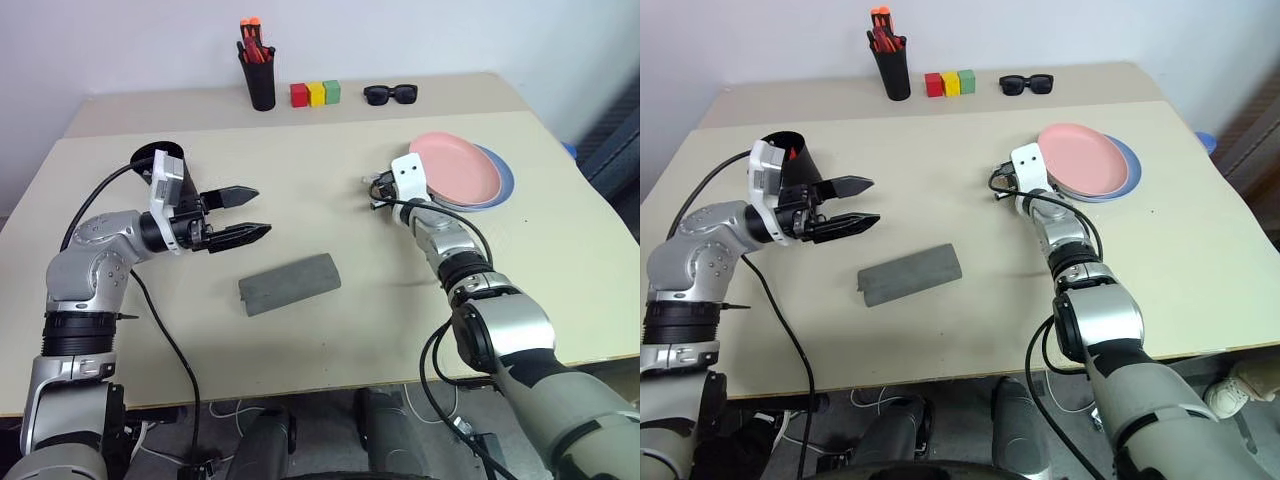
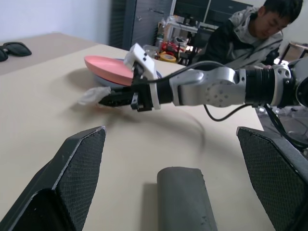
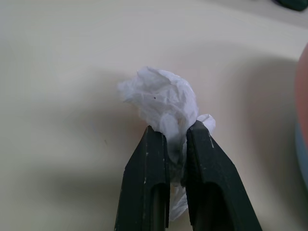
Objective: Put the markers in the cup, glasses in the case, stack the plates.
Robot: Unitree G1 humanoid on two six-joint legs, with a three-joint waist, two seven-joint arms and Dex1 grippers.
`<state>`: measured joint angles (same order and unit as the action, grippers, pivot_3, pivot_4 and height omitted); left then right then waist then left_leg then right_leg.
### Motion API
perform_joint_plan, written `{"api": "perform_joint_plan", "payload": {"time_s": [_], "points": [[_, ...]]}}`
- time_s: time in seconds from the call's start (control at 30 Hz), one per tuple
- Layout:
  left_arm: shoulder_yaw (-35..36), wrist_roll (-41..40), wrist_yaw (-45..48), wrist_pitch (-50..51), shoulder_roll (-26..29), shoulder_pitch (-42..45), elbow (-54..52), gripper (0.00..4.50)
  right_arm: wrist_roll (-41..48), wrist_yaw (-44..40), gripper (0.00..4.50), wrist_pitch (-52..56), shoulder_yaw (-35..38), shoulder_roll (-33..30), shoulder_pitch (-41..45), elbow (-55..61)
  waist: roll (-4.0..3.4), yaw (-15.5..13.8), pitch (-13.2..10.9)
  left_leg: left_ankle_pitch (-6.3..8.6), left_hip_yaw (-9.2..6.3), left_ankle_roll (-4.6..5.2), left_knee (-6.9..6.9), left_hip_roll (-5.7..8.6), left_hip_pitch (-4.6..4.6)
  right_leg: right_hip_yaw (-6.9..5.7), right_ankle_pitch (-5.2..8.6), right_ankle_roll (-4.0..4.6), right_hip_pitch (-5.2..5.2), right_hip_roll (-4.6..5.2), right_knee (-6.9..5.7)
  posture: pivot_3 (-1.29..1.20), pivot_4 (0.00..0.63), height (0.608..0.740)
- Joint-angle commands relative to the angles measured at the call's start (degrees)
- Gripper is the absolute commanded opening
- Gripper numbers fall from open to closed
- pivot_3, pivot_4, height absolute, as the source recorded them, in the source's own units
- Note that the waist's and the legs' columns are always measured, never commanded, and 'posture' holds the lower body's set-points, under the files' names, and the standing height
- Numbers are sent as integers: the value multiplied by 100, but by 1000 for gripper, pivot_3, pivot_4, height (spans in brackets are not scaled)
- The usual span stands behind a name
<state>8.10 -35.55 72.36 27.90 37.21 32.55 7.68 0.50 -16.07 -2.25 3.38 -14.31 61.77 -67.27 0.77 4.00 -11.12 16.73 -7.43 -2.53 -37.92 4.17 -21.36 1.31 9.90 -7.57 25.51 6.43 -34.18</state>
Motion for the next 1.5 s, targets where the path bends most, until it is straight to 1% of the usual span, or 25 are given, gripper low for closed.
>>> {"api": "perform_joint_plan", "payload": {"time_s": [0.03, 0.13, 0.23, 0.47, 0.53, 0.57, 0.63, 0.7, 0.77, 0.8, 0.87, 0.93, 0.97, 1.03, 1.1, 1.13, 1.23, 1.33, 1.43, 1.5], "points": [[142, -67, 17, -129, 46, 68, -115, 4500, 290, -11, 28, -208, 375, -368, 370, 502, 0, -6, 0, 0, 0, 0, 0, 0, 0, 0, 0, 0, 0, 0, 0, 0, 150, 740], [111, -54, 9, -159, 7, 87, -83, 4500, 438, 189, 28, -251, 669, -652, 461, 546, -1, -12, -1, 1, 0, 2, 0, 1, -1, 0, 0, 0, 0, 0, 2, 0, 150, 740], [74, -45, 11, -199, -39, 114, -57, 4500, 317, 352, 28, -232, 669, -862, 442, 399, -1, -4, 0, 2, 0, 3, 1, 0, 0, -1, 0, 0, -1, 0, 2, 0, 150, 740], [74, -15, 73, -223, -26, 144, 20, 4500, 147, 237, 28, -146, 505, -905, 229, 244, -1, 7, -1, 2, 8, 3, 3, -2, 2, 3, 0, 0, 0, -1, 1, 0, 150, 740], [82, -16, 83, -229, -15, 131, 17, 4500, 44, 427, 920, -57, 447, -965, 176, 111, -1, 3, -1, 1, 8, 3, 2, 0, 1, 4, 0, 0, 0, 0, 1, 0, 150, 740], [86, -16, 84, -235, -12, 122, 13, 4500, -37, 569, 1266, -19, 404, -1006, 154, 52, -1, -3, -1, 1, 8, 3, 1, 0, 1, 5, 0, 0, 0, 0, 1, 0, 150, 740], [99, -26, 80, -224, -4, 93, -7, 4500, -148, 634, 2226, -74, 322, -1035, 132, 20, -1, -9, -1, 1, 8, 3, 1, 0, 1, 5, 0, 0, 0, 0, 1, 0, 150, 740], [118, -31, 87, -221, 17, 39, -37, 4500, -101, 611, 3346, -97, 375, -1033, 158, 55, -1, -2, -1, 1, 8, 3, 1, 0, 0, 5, 0, 0, -1, 0, 2, 0, 150, 740], [128, -37, 87, -224, 31, 10, -50, 4500, -92, 609, 4344, -76, 393, -1046, 179, 84, -2, 7, -1, 1, 8, 3, 2, 0, 1, 5, 0, 0, 0, 0, 1, 0, 150, 740], [141, -44, 68, -214, 41, 2, -61, 4500, -70, 618, 4436, -116, 421, -1058, 201, 132, -2, 9, -1, 2, 8, 3, 2, -1, 2, 5, 0, 0, 0, 0, 1, 0, 150, 740], [162, -49, 23, -193, 63, -26, -104, 4500, -97, 630, 4436, -251, 405, -1078, 224, 292, -2, 8, -1, 2, 8, 3, 2, -1, 2, 5, 0, 0, 0, -1, 1, 0, 150, 740], [219, -106, -48, -136, 87, -67, -191, 4500, 293, 235, 4436, -395, 636, -960, 217, 712, -3, 7, -2, 1, 8, 3, 2, -1, 1, 5, 0, 0, 0, 0, 1, 0, 150, 740], [264, -159, -103, -83, 102, -107, -274, 4500, 500, -140, 4436, -474, 679, -892, 123, 1082, -4, 8, -2, 2, 8, 3, 2, -1, 1, 5, 0, 0, 1, 0, 1, 0, 150, 740], [408, -270, -210, 15, 154, -262, -507, 4500, 1215, -1200, 4436, -154, 740, -733, -308, 2302, -4, 8, -3, 2, 8, 3, 3, -2, 1, 5, 0, 0, 1, 0, 2, 0, 150, 740], [554, -373, -340, 98, 189, -436, -748, 4500, 1584, -1967, 4436, 181, 578, -792, -832, 3438, -5, 2, -2, 2, 3, 4, 4, -6, 2, 4, 0, -1, 1, -2, 0, 0, 150, 740], [662, -432, -380, 120, 230, -563, -871, 4500, 1807, -2298, 4436, 516, 470, -852, -1127, 4052, -4, -8, -2, 3, 1, 4, 4, -5, 1, 4, 0, -1, 1, -2, 0, 0, 150, 740], [986, -635, -549, 229, 345, -1009, -1311, 4500, 2511, -3281, 4436, 1424, 201, -1241, -2107, 5892, -5, -85, -2, 5, -4, 8, 0, -2, -1, 1, 0, -1, -4, 1, 3, 0, 150, 740], [1265, -791, -651, 320, 449, -1554, -1692, 4500, 2907, -3909, 4436, 2077, -25, -1752, -2875, 7161, -7, -152, -3, 6, 3, 9, -6, -1, -2, 3, 0, -2, -3, 4, 4, 0, 150, 740], [1494, -804, -666, 217, 515, -2229, -2094, 4500, 3150, -4466, 4436, 2113, 10, -2227, -3637, 8032, -5, -163, -2, 6, 3, 9, -6, -4, 6, 1, 2, -1, -11, 1, 2, 0, 150, 740], [1646, -807, -613, 112, 562, -2587, -2271, 4500, 3336, -4813, 4436, 2199, 104, -2553, -4023, 8333, -2, -171, -1, 6, 5, 10, -6, -6, 9, 1, 2, -2, -16, 1, 5, 0, 150, 740]]}}
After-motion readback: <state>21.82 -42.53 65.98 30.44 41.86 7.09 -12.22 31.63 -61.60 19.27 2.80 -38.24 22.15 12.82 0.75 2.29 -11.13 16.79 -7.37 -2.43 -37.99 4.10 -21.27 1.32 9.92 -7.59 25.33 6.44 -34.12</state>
